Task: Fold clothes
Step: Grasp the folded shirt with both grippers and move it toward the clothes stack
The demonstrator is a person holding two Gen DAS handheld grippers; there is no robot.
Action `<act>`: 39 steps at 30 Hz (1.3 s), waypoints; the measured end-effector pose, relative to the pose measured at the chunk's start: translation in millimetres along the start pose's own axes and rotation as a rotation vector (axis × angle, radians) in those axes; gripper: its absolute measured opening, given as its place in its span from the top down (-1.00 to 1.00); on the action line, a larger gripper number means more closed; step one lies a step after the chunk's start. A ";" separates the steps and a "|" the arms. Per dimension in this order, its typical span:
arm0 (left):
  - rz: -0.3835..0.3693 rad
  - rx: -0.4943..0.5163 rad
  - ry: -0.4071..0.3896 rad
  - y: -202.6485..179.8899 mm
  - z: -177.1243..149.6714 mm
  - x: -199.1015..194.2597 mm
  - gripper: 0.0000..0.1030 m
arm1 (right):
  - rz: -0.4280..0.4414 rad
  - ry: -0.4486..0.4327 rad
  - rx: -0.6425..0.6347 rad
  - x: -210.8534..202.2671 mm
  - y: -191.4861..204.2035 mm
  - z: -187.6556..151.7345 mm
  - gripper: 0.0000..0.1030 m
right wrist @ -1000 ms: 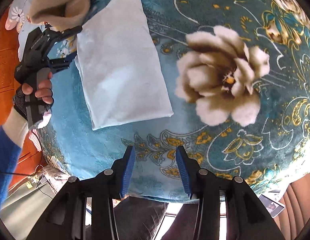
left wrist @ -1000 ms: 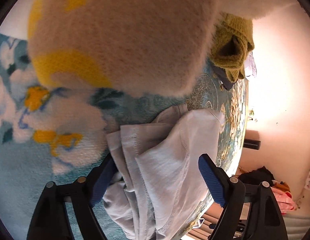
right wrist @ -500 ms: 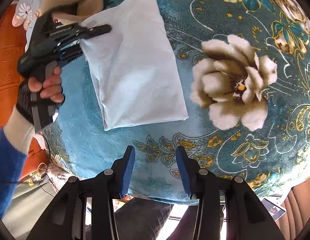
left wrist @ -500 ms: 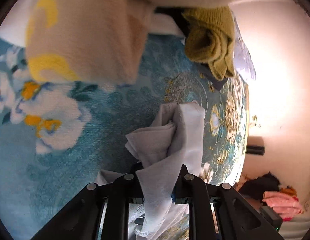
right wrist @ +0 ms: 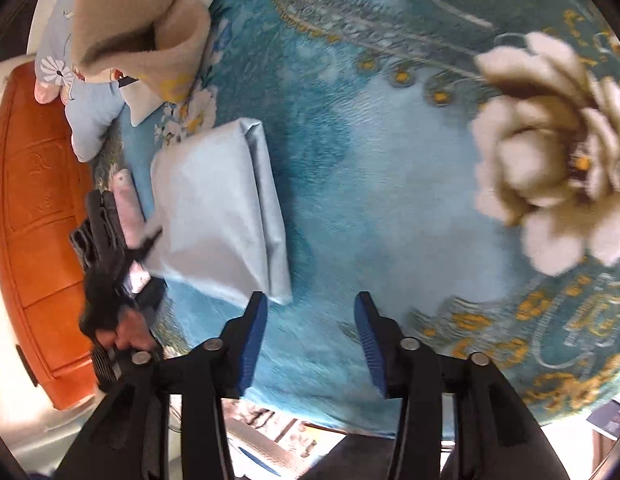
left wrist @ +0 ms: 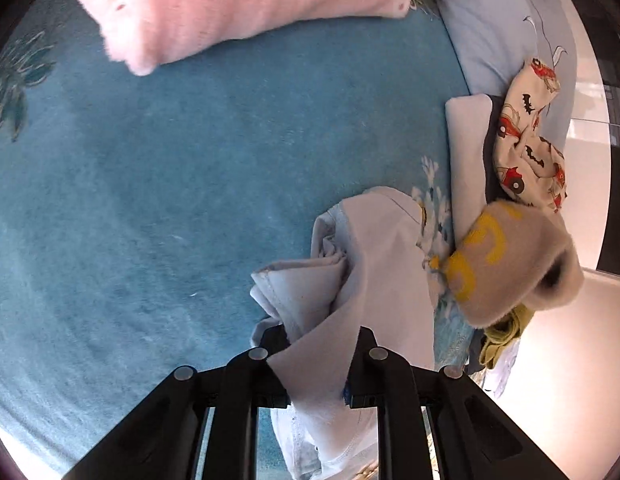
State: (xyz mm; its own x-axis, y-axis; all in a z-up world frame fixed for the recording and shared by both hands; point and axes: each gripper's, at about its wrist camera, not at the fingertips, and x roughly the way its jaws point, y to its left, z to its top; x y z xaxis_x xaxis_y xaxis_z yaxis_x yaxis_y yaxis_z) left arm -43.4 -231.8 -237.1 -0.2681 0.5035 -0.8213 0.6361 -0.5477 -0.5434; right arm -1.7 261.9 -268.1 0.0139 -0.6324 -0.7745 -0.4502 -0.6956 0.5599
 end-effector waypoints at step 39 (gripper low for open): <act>-0.066 0.052 0.121 5.2 -52.8 -15.5 0.39 | 0.030 -0.175 -0.164 -13.7 78.7 133.1 0.94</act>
State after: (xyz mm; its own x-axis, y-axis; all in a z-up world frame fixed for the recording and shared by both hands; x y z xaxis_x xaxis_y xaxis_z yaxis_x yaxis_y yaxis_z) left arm 2.3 -207.2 -218.0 -0.2172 0.6147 -0.7582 0.5805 -0.5431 -0.6066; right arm -156.2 261.2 -252.6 -0.1588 -0.5949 -0.7880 -0.2964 -0.7325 0.6128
